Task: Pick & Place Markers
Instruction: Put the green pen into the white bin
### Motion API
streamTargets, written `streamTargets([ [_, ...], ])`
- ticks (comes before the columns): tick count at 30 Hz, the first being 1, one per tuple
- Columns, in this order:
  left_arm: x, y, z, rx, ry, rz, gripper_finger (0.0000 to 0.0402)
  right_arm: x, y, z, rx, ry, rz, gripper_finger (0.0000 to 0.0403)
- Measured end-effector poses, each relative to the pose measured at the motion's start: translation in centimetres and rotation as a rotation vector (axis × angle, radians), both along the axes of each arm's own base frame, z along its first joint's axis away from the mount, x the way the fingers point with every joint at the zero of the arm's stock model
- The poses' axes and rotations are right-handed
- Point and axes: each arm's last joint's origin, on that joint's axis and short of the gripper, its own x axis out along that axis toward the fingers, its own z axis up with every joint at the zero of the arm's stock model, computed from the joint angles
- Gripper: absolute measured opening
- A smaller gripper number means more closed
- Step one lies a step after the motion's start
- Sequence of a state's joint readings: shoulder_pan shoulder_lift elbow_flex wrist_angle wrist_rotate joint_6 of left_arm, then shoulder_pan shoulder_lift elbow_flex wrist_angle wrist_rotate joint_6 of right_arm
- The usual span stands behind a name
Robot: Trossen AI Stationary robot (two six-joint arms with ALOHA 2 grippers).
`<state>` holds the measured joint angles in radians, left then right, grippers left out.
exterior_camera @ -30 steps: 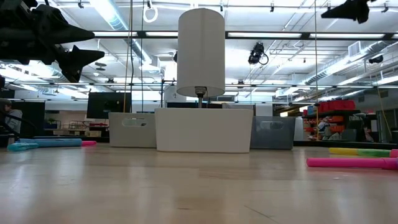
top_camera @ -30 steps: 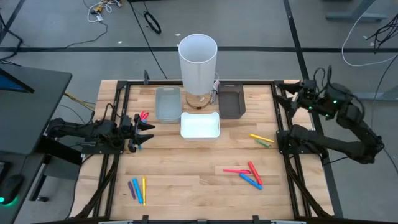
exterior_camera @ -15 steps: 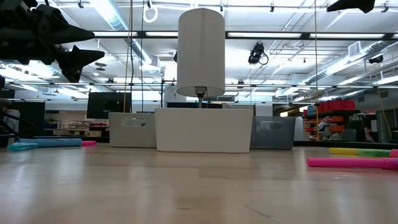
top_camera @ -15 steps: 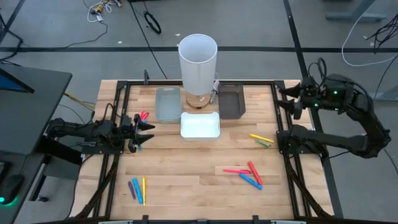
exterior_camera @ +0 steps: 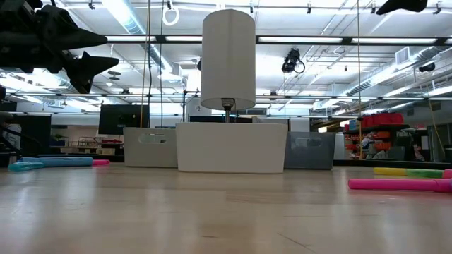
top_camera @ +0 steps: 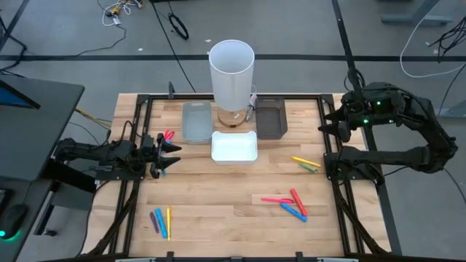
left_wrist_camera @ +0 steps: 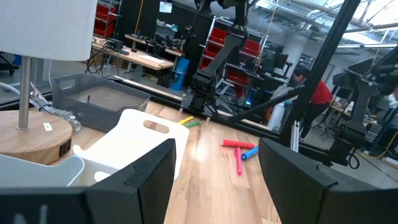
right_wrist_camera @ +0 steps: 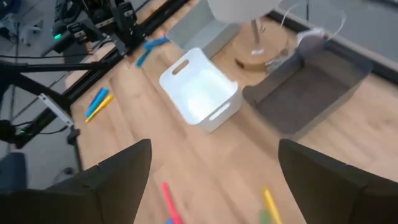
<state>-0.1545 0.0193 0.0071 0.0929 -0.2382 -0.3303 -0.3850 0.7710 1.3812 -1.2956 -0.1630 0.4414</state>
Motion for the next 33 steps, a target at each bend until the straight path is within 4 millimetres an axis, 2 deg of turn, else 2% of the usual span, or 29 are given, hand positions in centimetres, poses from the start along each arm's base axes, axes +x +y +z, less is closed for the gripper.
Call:
streamTargets([
  [11, 0.0, 0.0, 0.0, 0.000, 0.000, 0.000, 0.0234, 2.7, 0.7, -0.5, 0.225, 0.089, -0.049, 0.0352],
  [23, 0.0, 0.0, 0.0, 0.000, 0.001, 0.000, 0.0234, 4.9, 3.1, -1.1, 0.376, 0.174, -0.044, 0.0352],
  [27, 0.0, 0.0, 0.0, 0.000, 0.001, 0.000, 0.0234, 5.2, 3.9, -1.2, 0.386, 0.203, -0.001, 0.0352],
  [33, 0.0, 0.0, 0.0, 0.000, 0.000, 0.000, 0.0234, 4.6, 4.7, -2.1, 0.285, 0.343, 0.033, 0.0352],
])
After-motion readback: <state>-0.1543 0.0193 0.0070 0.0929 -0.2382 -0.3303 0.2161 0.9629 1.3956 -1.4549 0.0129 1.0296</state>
